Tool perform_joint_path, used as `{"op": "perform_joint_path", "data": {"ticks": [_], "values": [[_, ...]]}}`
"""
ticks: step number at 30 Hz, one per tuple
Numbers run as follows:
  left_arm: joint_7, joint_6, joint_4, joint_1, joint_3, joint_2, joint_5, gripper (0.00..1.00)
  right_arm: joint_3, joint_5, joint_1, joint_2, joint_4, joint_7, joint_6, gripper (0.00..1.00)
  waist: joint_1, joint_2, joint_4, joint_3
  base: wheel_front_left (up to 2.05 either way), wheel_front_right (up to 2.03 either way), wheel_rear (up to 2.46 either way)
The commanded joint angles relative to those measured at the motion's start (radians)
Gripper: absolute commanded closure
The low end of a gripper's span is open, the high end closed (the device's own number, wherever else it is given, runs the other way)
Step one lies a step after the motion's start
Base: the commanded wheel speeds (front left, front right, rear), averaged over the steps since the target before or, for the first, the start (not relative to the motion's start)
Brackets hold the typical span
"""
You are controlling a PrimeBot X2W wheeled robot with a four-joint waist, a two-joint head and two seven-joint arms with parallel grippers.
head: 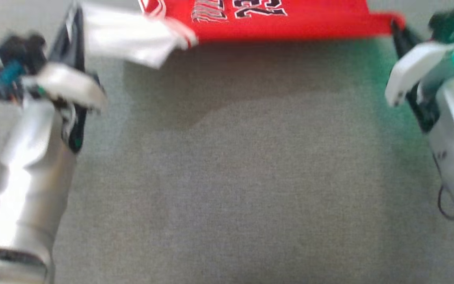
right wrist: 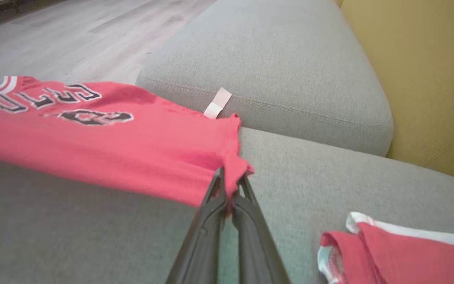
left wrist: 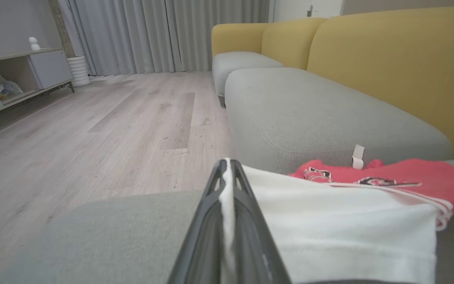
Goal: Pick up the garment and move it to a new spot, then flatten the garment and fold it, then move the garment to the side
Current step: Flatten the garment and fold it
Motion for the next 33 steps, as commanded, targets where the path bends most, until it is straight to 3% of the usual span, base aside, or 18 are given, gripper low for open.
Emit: {"op": "perform_joint_path", "data": {"ticks": [1,8,16,26,33], "values": [[-0.009,-0.003,-0.033,-0.006,0.018,0.068,0.006,1.0,0.03,0.026,0.017,-0.017,-0.036,0.009,-0.001,1.0,0.0001,0.0,0.0,-0.041,0.0,0.0,0.0],[0.016,-0.005,-0.11,0.167,-0.05,0.133,0.005,1.0,0.222,0.185,0.144,-0.12,-0.151,0.108,-0.001,1.0,0.0001,0.0,-0.005,-0.147,0.0,0.0,0.0],[0.114,0.001,-0.3,0.36,-0.08,0.209,-0.019,1.0,0.361,0.355,0.277,-0.241,-0.306,0.201,-0.001,1.0,0.0001,0.0,-0.009,-0.247,0.0,0.0,0.0],[0.295,0.063,-0.64,0.604,-0.078,0.308,-0.072,1.0,0.445,0.518,0.41,-0.346,-0.475,0.307,-0.001,1.0,0.0001,0.0,-0.018,-0.329,0.0,0.0,0.0],[0.388,0.122,-0.834,0.701,-0.07,0.351,-0.094,1.0,0.439,0.577,0.448,-0.397,-0.568,0.334,-0.001,1.0,0.0001,0.0,-0.02,-0.329,0.0,0.0,0.0]]}}
